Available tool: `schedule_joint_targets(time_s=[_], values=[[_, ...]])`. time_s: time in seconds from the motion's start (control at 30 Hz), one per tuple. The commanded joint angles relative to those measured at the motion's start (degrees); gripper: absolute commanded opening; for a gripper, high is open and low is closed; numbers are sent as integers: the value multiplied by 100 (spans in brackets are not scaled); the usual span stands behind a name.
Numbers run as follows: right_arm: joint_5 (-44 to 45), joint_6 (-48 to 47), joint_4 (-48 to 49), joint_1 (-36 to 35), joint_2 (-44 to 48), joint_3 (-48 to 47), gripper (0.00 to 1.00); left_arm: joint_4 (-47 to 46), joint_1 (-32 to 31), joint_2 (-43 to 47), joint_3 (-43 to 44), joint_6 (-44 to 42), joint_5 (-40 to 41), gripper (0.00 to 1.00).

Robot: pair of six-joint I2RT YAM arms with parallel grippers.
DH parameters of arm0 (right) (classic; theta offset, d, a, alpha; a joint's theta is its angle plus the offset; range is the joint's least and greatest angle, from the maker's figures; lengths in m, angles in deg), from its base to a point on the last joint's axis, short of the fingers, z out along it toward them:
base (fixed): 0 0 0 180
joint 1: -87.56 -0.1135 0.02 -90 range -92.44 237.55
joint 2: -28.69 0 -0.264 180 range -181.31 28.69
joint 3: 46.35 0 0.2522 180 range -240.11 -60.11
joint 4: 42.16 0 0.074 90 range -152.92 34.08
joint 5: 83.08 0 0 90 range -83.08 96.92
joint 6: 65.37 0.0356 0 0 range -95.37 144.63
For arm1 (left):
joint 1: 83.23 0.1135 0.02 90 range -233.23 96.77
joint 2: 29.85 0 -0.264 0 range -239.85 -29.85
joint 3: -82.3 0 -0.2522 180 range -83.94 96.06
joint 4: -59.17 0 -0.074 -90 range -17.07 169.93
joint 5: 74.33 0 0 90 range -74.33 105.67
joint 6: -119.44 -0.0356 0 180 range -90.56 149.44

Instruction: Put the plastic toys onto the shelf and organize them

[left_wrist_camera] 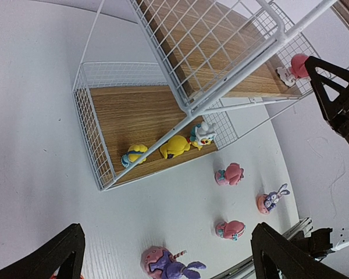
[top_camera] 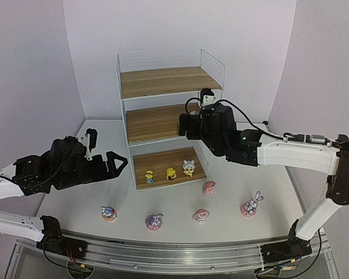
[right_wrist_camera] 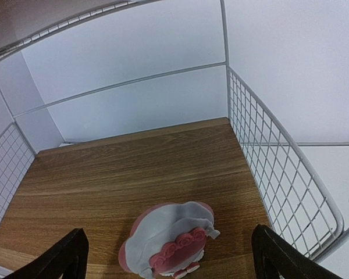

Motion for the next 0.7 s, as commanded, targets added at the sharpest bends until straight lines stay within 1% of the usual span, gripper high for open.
schedule_joint_targets(time_s=[0.0, 0.23, 0.37, 0.47, 0.67], values=[[-574, 197, -449, 20, 542, -8, 95, -56, -10, -17, -29, 47, -19, 100], [-1099, 577, -1212, 23, 1005, 30, 97, -111, -9, 15, -68, 52, -78, 100], [-1795, 844, -1373, 26, 1143, 91, 98, -121, -9, 61, -80, 52, -87, 100], [-2266, 996, -1390, 23, 1076, 69, 98, -140, -9, 63, -91, 44, -103, 100], [-2486, 1058, -1386, 20, 715, -202, 98, -184, -9, 39, -99, 25, -171, 100]])
